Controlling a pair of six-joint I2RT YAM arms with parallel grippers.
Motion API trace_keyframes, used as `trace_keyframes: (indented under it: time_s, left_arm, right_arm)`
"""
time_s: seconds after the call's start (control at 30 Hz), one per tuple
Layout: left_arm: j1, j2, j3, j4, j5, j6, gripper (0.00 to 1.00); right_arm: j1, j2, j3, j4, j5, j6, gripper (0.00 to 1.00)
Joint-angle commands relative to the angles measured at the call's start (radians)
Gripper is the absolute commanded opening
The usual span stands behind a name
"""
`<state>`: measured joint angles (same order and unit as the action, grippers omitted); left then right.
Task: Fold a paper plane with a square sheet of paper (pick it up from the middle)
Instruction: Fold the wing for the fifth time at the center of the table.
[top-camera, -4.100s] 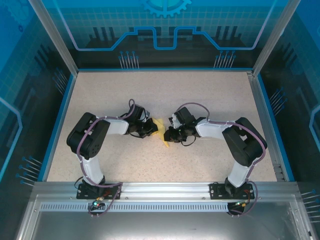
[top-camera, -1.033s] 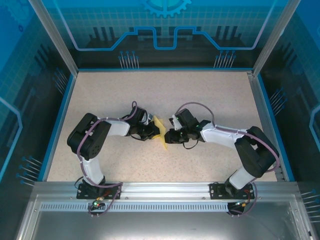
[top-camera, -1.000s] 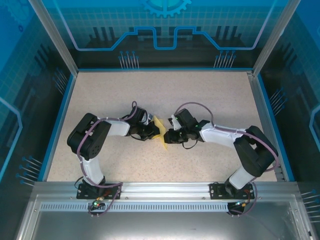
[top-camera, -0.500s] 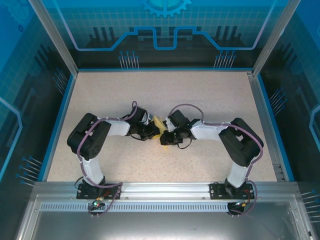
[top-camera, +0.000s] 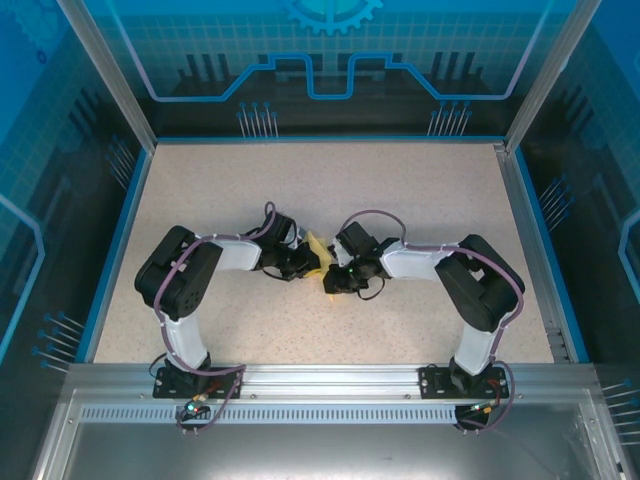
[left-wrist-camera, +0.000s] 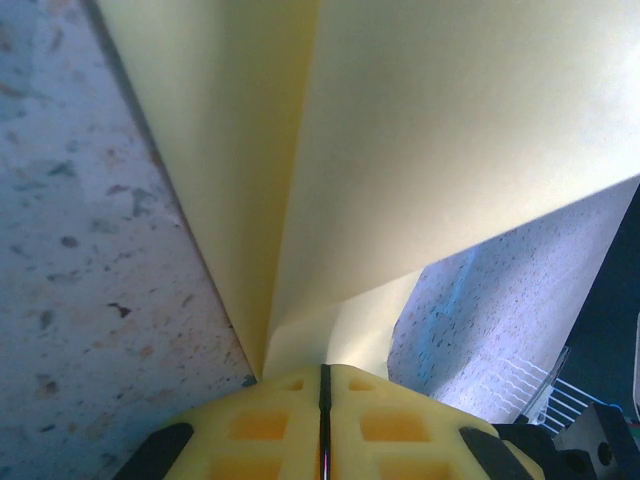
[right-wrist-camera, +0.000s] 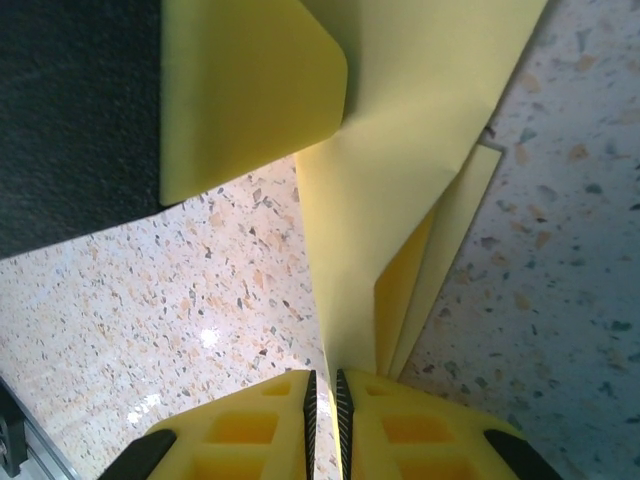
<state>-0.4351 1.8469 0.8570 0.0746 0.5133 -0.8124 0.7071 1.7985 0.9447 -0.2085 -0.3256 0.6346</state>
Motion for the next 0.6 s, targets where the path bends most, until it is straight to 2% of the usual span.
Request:
trace_keyframes:
  time_s: [0.0,0.57]
  left_arm:
    - [-0.002,0.036,0.008,-0.062,-0.063,-0.004,0.11]
    - [-0.002,0.044,0.004,-0.073,-0.080,-0.016,0.11]
  right_arm:
    - [0.012,0.029,0.003,-0.021,-0.048,-0.007,0.16]
    - [0.061,-0.037,-0.097,-0.101,-0.046,-0.086,0.13]
